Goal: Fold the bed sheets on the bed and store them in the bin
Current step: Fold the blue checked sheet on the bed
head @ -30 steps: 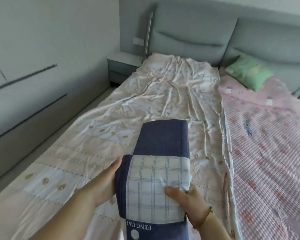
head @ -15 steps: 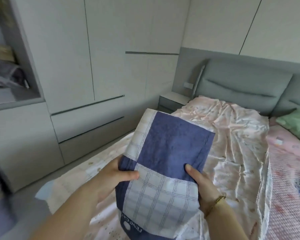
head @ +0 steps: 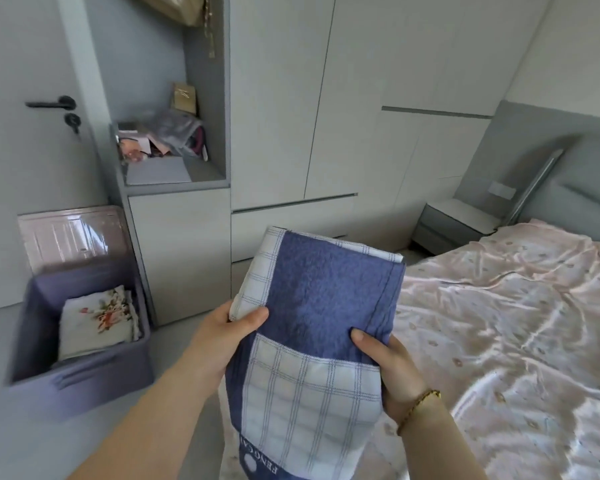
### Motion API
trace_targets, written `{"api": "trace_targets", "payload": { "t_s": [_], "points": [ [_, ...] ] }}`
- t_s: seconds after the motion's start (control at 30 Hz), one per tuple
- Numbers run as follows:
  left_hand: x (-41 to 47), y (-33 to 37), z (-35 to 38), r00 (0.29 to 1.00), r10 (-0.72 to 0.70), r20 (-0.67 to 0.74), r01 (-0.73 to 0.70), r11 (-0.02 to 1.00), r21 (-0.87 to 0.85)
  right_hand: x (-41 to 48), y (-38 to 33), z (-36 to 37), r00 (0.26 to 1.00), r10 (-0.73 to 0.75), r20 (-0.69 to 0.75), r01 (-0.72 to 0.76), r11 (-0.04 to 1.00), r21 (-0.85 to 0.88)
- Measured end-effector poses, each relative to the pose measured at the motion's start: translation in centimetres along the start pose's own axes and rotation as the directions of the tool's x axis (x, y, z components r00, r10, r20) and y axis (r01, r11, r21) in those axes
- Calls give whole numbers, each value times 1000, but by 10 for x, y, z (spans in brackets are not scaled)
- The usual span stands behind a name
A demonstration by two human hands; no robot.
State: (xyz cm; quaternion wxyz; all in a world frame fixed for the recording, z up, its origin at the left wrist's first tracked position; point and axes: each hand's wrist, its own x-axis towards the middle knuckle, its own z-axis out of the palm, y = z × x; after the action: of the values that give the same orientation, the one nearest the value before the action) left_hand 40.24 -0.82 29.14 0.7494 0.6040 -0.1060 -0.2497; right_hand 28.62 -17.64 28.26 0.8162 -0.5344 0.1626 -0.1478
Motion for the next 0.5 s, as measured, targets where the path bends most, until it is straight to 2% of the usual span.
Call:
{"api": "trace_targets", "payload": {
  "t_s": [0.13,0.27,0.5],
  "points": [
    [30,14,-88,996,16,-90,-19,1000,-22,55,38,76,999,22,-25,-23,999,-25],
    [57,24,-177,995,30,-96,-30,1000,5,100,78,151,999,19,-42,-20,999,-29],
    [121,28,-295,988,-34,-151,37,999,18,179,145,239,996,68,-50,-71,995,-75]
  ]
}}
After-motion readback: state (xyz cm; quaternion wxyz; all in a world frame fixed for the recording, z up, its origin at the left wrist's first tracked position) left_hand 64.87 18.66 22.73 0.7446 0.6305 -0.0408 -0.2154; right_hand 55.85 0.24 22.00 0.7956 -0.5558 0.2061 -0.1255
